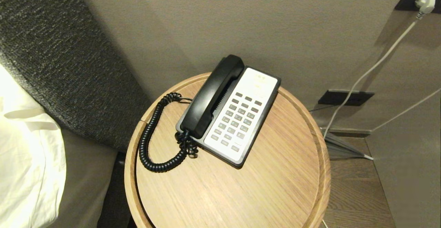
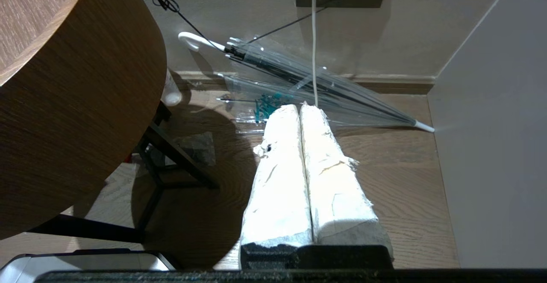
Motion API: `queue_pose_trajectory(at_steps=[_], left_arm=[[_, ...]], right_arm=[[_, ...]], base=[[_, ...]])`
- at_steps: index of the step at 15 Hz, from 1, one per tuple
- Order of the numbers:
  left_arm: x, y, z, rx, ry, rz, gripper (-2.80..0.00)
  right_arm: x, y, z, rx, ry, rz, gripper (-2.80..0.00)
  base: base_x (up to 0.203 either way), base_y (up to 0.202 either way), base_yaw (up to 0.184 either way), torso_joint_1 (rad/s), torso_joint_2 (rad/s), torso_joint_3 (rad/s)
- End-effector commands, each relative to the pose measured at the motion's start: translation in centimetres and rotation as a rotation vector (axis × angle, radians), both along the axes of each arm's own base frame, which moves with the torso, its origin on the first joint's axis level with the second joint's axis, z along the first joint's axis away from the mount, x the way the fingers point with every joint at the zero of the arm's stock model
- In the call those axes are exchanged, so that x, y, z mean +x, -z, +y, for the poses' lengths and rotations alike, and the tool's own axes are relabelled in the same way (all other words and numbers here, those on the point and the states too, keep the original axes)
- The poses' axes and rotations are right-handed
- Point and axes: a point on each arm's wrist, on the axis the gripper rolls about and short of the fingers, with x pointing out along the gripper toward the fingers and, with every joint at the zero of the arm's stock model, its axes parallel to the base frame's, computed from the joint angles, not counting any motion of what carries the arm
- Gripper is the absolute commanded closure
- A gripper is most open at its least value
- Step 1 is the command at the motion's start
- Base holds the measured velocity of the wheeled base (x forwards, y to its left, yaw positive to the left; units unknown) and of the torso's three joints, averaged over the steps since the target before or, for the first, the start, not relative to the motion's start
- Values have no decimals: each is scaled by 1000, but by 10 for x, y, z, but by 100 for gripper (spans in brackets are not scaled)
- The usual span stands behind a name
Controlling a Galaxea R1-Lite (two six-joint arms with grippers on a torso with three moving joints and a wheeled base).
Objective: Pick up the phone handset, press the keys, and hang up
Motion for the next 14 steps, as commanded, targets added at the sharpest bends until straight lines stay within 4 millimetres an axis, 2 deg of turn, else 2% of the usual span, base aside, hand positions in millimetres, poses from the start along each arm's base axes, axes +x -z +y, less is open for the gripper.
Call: queue_pose_trajectory(at_steps=[1, 14], left_arm=[[3, 10, 0, -18, -3, 36, 0], [3, 9, 0, -32, -3, 30, 0]], right_arm=[[2, 6, 0, 0, 0, 25, 0], [2, 6, 0, 0, 0, 25, 0]], base=[[0, 0, 0, -1, 5, 60], [0, 0, 0, 1, 2, 189]])
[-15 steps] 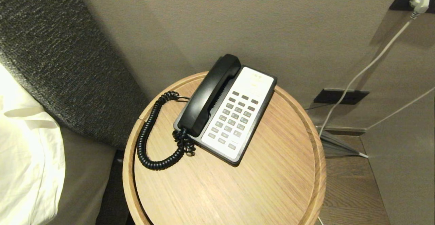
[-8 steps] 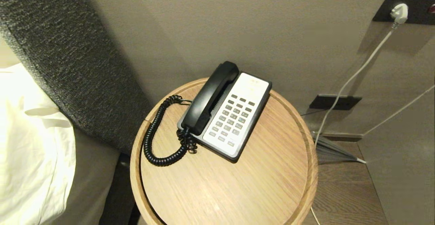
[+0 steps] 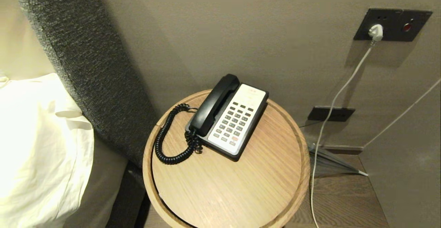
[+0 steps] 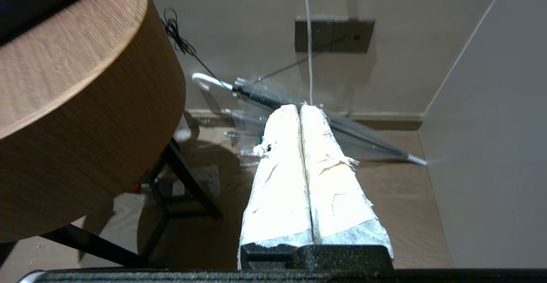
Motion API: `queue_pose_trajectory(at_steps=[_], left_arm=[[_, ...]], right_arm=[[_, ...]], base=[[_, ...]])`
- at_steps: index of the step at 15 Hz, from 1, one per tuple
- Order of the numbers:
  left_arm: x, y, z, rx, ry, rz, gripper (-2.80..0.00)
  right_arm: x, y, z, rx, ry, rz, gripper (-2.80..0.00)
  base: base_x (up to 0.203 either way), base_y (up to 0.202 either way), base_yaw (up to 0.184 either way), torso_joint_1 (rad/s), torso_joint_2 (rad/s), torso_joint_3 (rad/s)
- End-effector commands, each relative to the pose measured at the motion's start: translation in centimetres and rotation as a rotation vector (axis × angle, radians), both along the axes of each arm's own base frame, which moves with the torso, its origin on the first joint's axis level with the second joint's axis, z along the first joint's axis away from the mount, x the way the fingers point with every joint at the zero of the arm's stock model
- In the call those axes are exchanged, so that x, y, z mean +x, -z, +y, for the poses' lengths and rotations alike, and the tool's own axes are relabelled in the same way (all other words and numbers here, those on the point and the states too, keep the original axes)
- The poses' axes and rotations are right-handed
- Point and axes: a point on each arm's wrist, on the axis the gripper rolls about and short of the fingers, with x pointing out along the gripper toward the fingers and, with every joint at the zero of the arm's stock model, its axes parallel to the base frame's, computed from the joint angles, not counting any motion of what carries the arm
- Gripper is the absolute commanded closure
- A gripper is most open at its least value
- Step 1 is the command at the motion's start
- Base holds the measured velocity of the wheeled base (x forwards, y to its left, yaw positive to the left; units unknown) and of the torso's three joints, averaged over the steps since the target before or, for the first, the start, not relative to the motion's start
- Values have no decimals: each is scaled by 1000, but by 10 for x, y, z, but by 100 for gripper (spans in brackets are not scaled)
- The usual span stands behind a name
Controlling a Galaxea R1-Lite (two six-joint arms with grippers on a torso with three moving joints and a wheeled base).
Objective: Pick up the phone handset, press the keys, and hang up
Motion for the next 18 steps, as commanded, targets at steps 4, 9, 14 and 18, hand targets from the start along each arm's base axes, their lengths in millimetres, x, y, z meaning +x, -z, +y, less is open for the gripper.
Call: queue_pose_trajectory(at_steps=[4, 9, 14, 18], left_arm=[[3, 10, 0, -1, 0, 37, 0], [3, 10, 0, -1, 0, 37, 0], [3, 10, 0, -1, 0, 35, 0], [3, 10, 0, -1, 1, 35, 0]], right_arm=[[2, 6, 0, 0, 0, 25, 0], [2, 6, 0, 0, 0, 25, 0], [2, 6, 0, 0, 0, 25, 0], [2, 6, 0, 0, 0, 25, 0]], base=[[0, 0, 0, 1, -2, 200], [0, 0, 0, 3, 0, 197], [0, 0, 0, 3, 2, 198], [0, 0, 0, 2, 4, 201]])
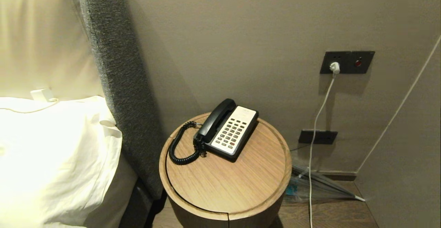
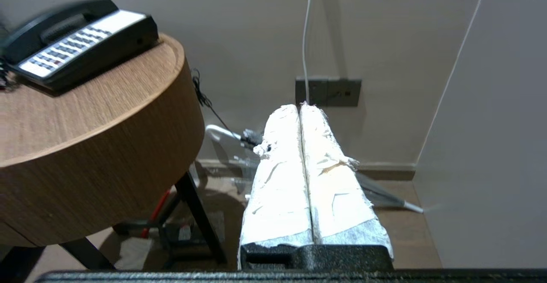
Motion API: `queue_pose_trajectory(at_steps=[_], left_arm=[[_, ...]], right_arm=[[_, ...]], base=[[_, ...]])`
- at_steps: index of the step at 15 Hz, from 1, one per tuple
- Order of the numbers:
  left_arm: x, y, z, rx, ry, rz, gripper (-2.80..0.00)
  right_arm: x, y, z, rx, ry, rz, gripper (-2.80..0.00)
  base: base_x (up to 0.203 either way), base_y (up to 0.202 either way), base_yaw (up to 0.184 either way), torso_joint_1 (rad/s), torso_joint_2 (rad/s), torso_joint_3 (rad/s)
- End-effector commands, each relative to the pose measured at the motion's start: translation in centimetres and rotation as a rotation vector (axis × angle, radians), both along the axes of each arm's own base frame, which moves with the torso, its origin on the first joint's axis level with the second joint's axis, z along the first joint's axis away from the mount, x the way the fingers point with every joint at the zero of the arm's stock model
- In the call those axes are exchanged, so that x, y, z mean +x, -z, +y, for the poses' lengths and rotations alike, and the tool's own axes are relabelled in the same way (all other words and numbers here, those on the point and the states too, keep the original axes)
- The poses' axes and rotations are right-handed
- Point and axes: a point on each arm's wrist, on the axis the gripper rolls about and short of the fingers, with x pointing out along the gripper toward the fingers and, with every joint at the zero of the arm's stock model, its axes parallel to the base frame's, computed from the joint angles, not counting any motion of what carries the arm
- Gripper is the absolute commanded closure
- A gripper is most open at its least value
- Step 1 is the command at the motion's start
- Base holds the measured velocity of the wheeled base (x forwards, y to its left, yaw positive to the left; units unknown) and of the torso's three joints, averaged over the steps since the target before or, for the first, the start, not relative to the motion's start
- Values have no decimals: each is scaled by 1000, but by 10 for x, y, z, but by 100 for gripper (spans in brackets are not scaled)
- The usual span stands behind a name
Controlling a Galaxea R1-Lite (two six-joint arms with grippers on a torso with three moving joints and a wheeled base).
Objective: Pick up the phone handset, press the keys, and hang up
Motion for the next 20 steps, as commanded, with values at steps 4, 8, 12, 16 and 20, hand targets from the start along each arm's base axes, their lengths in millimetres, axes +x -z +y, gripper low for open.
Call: queue_pose_trajectory(at_steps=[4, 8, 12, 16, 20], left_arm=[[3, 11, 0, 4, 2, 39, 0], [3, 11, 0, 5, 2, 39, 0], [3, 11, 0, 5, 2, 39, 0], [3, 11, 0, 5, 2, 39, 0], [3, 11, 0, 5, 2, 39, 0]], right_arm=[[2, 6, 0, 0, 0, 24, 0], [2, 6, 0, 0, 0, 24, 0], [2, 6, 0, -3, 0, 24, 0], [2, 6, 0, 0, -1, 26, 0], [2, 6, 0, 3, 0, 25, 0]], base=[[0, 0, 0, 1, 1, 111], [0, 0, 0, 1, 2, 7], [0, 0, 0, 0, 0, 0], [0, 0, 0, 0, 0, 0], [0, 0, 0, 0, 0, 0]])
